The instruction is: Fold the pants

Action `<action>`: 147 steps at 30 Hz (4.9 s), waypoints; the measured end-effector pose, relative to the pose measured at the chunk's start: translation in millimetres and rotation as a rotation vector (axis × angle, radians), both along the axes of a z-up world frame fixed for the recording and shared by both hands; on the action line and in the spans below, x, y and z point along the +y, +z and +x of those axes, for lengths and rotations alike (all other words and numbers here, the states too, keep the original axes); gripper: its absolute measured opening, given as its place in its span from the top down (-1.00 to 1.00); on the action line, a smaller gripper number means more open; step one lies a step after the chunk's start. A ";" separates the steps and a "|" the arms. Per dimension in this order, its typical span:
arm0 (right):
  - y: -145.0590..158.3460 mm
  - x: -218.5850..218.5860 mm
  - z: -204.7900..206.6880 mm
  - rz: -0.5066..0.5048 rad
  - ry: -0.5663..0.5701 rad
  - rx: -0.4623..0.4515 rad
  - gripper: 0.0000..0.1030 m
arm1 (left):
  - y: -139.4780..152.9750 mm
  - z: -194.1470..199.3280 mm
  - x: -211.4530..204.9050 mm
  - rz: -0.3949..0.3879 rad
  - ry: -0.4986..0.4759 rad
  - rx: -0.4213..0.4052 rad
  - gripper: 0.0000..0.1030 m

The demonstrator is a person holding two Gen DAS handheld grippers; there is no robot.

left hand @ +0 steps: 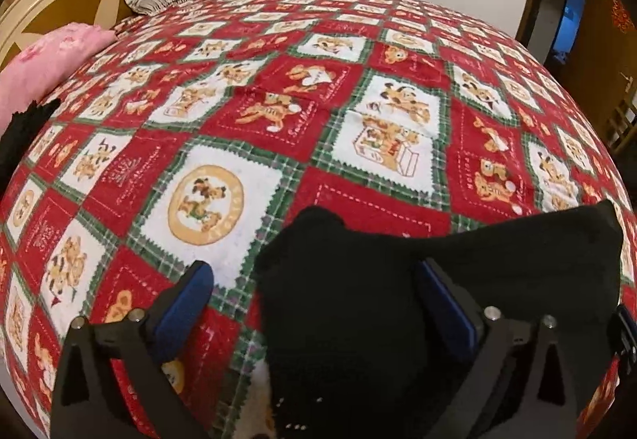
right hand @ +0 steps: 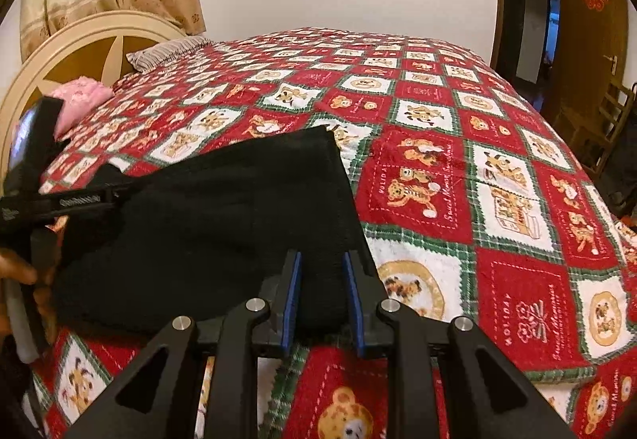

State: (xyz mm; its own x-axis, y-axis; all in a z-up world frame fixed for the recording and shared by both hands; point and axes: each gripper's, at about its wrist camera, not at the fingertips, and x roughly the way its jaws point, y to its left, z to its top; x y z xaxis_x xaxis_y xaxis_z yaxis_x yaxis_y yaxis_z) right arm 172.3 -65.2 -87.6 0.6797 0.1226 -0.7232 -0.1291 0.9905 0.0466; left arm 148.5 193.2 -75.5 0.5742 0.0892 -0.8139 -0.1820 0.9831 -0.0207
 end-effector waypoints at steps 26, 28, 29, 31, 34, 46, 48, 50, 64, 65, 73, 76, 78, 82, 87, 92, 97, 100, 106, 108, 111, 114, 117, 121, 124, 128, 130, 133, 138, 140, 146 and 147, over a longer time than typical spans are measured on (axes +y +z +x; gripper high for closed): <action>-2.3 -38.2 -47.8 0.143 -0.264 0.030 -0.69 | 19.4 -107.8 -45.9 0.135 -0.082 -0.067 -0.88; 3.7 -34.0 -59.9 0.137 -0.267 0.011 -0.69 | 22.6 -117.4 -49.6 0.152 -0.102 -0.079 -0.88; 7.7 -30.5 -67.1 0.132 -0.269 0.004 -0.69 | 24.9 -123.5 -51.5 0.159 -0.112 -0.089 -0.88; 11.0 -24.6 -75.0 0.103 -0.275 0.015 -0.69 | 29.0 -134.5 -56.1 0.178 -0.141 -0.097 -0.88; 13.5 -13.2 -90.0 0.049 -0.280 0.053 -0.69 | 32.5 -148.6 -62.9 0.217 -0.170 -0.082 -0.90; 62.5 0.8 -138.5 0.036 -0.249 0.031 -0.69 | 64.1 -193.4 -74.7 0.194 -0.218 -0.141 -0.98; 77.6 2.0 -143.0 0.055 -0.242 0.000 -0.69 | 72.5 -199.0 -73.9 0.178 -0.224 -0.164 -0.98; 98.9 5.4 -150.8 0.076 -0.223 -0.060 -0.69 | 79.8 -201.9 -72.2 0.167 -0.210 -0.174 -0.98; 179.7 36.2 -209.9 0.061 -0.201 -0.424 -0.69 | 134.7 -227.3 -50.0 0.067 -0.111 -0.332 -1.00; 181.6 37.2 -212.8 0.055 -0.205 -0.444 -0.69 | 136.8 -228.5 -49.4 0.066 -0.108 -0.338 -1.00; 184.5 36.3 -219.2 0.066 -0.219 -0.476 -0.69 | 144.9 -234.4 -48.9 0.078 -0.092 -0.368 -1.00; 181.9 36.8 -216.8 0.072 -0.218 -0.462 -0.69 | 144.1 -233.4 -48.7 0.085 -0.088 -0.364 -1.00; 180.8 37.1 -215.6 0.073 -0.217 -0.456 -0.69 | 144.0 -233.1 -49.0 0.087 -0.089 -0.364 -1.00; 179.8 37.2 -214.5 0.070 -0.218 -0.450 -0.69 | 142.8 -231.6 -49.9 0.105 -0.086 -0.354 -1.00; 176.4 34.1 -211.7 0.077 -0.227 -0.431 -0.69 | 140.0 -229.3 -50.5 0.108 -0.085 -0.335 -1.00; 174.0 30.1 -207.5 0.091 -0.237 -0.412 -0.69 | 138.7 -227.9 -50.4 0.123 -0.081 -0.327 -1.00; 171.8 30.3 -206.7 0.090 -0.237 -0.406 -0.69 | 136.4 -225.5 -49.5 0.123 -0.078 -0.310 -1.00; 171.1 30.9 -207.0 0.089 -0.238 -0.404 -0.69 | 135.2 -224.9 -50.0 0.128 -0.079 -0.304 -1.00; 170.4 29.6 -207.9 0.095 -0.246 -0.403 -0.69 | 133.2 -222.9 -50.0 0.129 -0.080 -0.296 -1.00; 170.4 29.4 -208.0 0.094 -0.245 -0.403 -0.69 | 133.2 -222.9 -50.0 0.129 -0.080 -0.297 -1.00; 170.2 29.1 -208.3 0.093 -0.245 -0.404 -0.69 | 132.9 -222.5 -49.7 0.127 -0.082 -0.294 -1.00; 170.4 29.4 -207.9 0.095 -0.246 -0.403 -0.69 | 132.8 -222.7 -49.5 0.127 -0.081 -0.294 -1.00; 170.0 29.0 -208.2 0.096 -0.246 -0.400 -0.69 | 132.7 -222.7 -49.6 0.127 -0.081 -0.295 -1.00; 169.8 28.3 -208.2 0.097 -0.249 -0.399 -0.69 | 132.6 -222.7 -49.6 0.127 -0.082 -0.294 -1.00; 170.5 29.1 -208.8 0.093 -0.253 -0.404 -0.69 | 132.8 -222.8 -49.5 0.132 -0.081 -0.297 -1.00; 171.0 30.5 -209.2 0.088 -0.253 -0.408 -0.69 | 132.0 -222.8 -49.0 0.135 -0.081 -0.299 -1.00; 171.0 30.5 -209.2 0.089 -0.254 -0.408 -0.69 | 132.0 -222.9 -49.2 0.135 -0.080 -0.300 -1.00; 171.1 30.8 -209.4 0.091 -0.255 -0.407 -0.69 | 131.7 -222.5 -48.6 0.135 -0.080 -0.300 -1.00; 171.3 30.8 -209.5 0.091 -0.255 -0.408 -0.69 | 131.6 -222.4 -48.7 0.135 -0.080 -0.299 -1.00; 171.2 30.8 -209.5 0.090 -0.255 -0.407 -0.69 | 131.8 -222.4 -48.7 0.135 -0.082 -0.300 -1.00; 171.5 31.9 -209.6 0.088 -0.255 -0.407 -0.69 | 131.8 -222.6 -49.4 0.139 -0.080 -0.301 -1.00; 171.6 32.2 -209.6 0.087 -0.256 -0.407 -0.69 | 131.7 -222.9 -49.5 0.144 -0.082 -0.306 -1.00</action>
State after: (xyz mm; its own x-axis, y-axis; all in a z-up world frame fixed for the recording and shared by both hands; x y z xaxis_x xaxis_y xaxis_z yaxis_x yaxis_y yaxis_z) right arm -37.3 -33.0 83.9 0.9213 -0.0372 -0.3872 0.0932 0.9875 0.1269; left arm -74.3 143.7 56.2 0.8000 0.1335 -0.5850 -0.1086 0.9910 0.0777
